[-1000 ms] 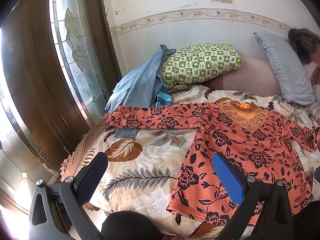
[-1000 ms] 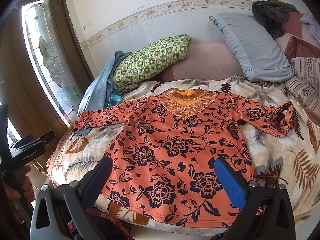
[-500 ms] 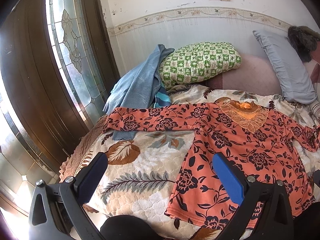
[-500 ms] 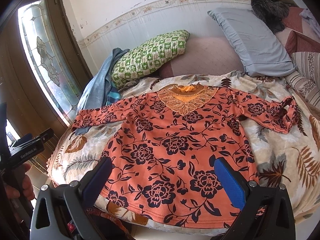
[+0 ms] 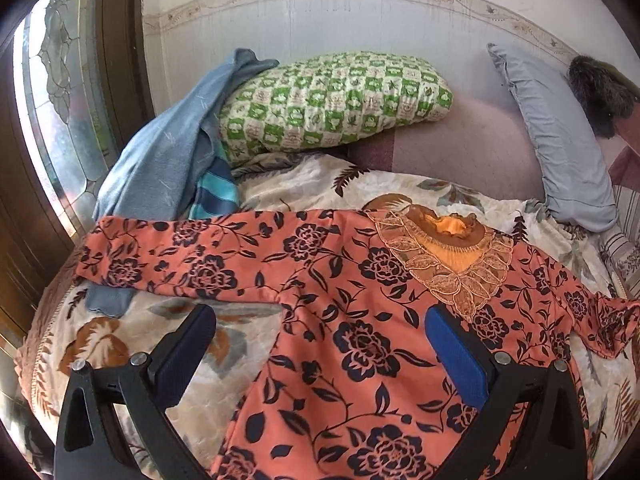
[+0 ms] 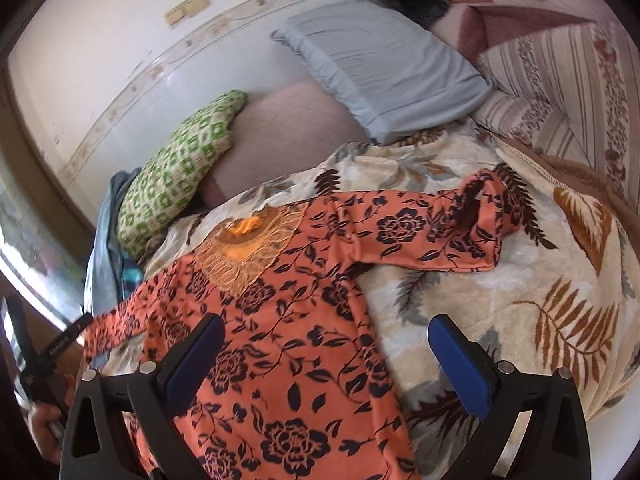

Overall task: Fold small clothes
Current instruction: 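Grasp the cuff of the orange blouse sleeve with the right gripper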

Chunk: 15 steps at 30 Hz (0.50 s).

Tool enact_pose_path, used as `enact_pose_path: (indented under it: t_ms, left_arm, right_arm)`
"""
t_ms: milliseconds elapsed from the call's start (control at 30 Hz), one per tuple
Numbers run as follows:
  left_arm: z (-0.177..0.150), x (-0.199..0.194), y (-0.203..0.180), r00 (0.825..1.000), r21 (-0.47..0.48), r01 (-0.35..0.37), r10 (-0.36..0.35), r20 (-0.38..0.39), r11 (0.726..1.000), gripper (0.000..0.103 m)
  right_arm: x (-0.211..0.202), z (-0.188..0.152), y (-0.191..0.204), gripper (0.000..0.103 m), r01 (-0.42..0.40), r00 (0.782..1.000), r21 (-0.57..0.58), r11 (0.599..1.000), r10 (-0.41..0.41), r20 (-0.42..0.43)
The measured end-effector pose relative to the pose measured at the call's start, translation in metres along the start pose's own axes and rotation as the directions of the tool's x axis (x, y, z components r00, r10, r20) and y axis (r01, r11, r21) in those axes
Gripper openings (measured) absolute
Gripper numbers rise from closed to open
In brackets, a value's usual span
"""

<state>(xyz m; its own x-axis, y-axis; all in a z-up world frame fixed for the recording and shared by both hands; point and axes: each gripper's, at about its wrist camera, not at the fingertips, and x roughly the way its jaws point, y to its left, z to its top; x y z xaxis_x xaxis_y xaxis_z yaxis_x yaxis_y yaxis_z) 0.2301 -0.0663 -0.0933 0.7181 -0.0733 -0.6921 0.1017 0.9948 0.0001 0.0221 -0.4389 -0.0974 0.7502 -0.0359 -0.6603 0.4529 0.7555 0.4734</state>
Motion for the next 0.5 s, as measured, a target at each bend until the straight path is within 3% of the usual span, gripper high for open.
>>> enact_pose_path:
  t_ms: [100,267,500]
  left_arm:
    - [-0.01,0.031,-0.01,1.0,0.021,-0.004,0.004,-0.007,1.0,0.103]
    - [-0.026,0.052,-0.007,1.0,0.105,-0.021,0.022,0.001,0.994,0.103]
    - [-0.016,0.062,0.02,0.999,0.035,-0.026,0.027,-0.02,0.999,0.103]
  right_arm:
    - [0.028,0.031,-0.051,0.103,-0.012,1.0,0.211,0.977,0.012,0.001]
    - [0.07,0.067,-0.11,0.103,-0.131,0.991,0.49,0.862,0.095,0.099]
    - [0.117,0.085,-0.171,0.101,-0.183,0.978,0.761,0.622,0.039,0.204]
